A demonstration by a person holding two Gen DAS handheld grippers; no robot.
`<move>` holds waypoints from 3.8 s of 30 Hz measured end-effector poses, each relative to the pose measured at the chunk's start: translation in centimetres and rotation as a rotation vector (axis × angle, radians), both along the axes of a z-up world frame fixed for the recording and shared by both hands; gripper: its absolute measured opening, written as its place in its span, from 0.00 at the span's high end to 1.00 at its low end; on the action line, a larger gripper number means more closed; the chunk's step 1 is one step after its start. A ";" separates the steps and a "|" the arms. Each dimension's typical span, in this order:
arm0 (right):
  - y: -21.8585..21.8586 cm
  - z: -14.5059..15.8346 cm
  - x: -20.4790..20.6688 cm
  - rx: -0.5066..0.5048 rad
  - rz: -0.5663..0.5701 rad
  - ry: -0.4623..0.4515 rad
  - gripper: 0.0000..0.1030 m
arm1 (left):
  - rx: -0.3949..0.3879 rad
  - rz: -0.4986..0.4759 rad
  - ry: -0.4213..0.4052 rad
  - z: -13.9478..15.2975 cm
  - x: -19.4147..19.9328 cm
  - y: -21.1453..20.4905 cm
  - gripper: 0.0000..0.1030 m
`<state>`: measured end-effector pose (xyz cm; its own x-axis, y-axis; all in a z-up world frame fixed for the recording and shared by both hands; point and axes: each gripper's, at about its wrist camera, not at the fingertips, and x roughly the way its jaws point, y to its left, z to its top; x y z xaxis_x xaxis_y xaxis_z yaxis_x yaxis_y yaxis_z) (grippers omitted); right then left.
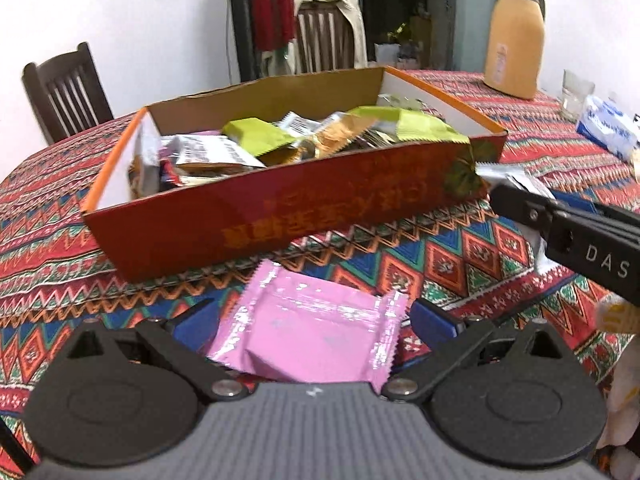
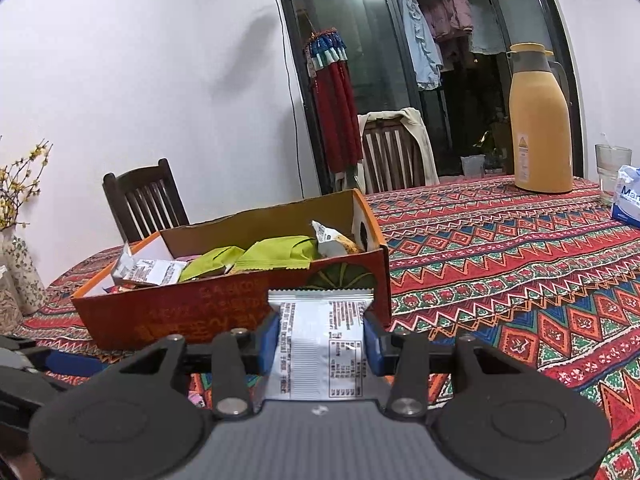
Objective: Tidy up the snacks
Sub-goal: 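Lower the open left gripper onto a pink packet and grasp it, then lift both held packets over the orange box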
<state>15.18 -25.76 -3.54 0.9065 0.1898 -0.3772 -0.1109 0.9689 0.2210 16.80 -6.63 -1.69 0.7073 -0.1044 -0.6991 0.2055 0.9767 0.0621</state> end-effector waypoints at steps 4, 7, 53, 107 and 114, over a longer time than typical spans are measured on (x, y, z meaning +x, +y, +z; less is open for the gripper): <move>-0.2 0.0 -0.1 0.002 0.005 -0.003 0.59 | 0.024 0.016 0.014 -0.8 0.6 -0.2 0.00; -0.2 0.0 -0.1 0.004 0.009 -0.002 0.59 | 0.001 0.019 0.035 -1.2 1.0 0.2 0.00; -0.5 0.9 -3.6 -0.008 0.021 -0.079 0.59 | -0.088 0.011 -0.010 0.7 -2.4 2.4 0.12; 2.5 7.7 4.3 -0.054 0.068 -0.195 0.58 | -0.163 0.264 -0.289 10.1 3.5 3.4 0.36; 4.1 6.4 9.9 -0.077 0.090 -0.163 0.59 | -0.182 0.323 -0.334 7.9 7.0 5.3 0.36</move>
